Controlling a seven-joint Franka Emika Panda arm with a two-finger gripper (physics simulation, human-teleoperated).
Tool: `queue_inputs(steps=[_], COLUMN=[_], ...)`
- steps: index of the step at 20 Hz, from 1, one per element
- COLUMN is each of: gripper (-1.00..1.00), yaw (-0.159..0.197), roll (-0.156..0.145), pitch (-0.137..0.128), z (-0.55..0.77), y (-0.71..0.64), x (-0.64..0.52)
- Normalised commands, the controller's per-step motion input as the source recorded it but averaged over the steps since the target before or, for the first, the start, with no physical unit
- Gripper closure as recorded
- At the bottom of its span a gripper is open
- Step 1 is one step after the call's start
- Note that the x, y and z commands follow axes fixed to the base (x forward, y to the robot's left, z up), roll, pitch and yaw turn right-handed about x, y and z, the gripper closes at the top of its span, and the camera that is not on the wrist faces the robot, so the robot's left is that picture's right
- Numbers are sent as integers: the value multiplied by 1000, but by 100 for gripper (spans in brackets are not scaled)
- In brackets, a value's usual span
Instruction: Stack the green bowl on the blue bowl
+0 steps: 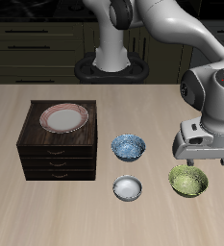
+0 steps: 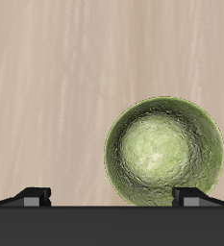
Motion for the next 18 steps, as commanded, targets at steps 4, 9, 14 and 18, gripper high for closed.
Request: queue_inputs(steps=[4, 9, 14, 18], gripper=[-100, -100, -100, -100], yaw=[12, -9, 7, 6], roll=[13, 9, 2, -1], pitch=[29, 16, 35, 21], z=[-246, -120, -277, -186], y=[158, 55, 56, -11], x=[-7, 12, -2, -47])
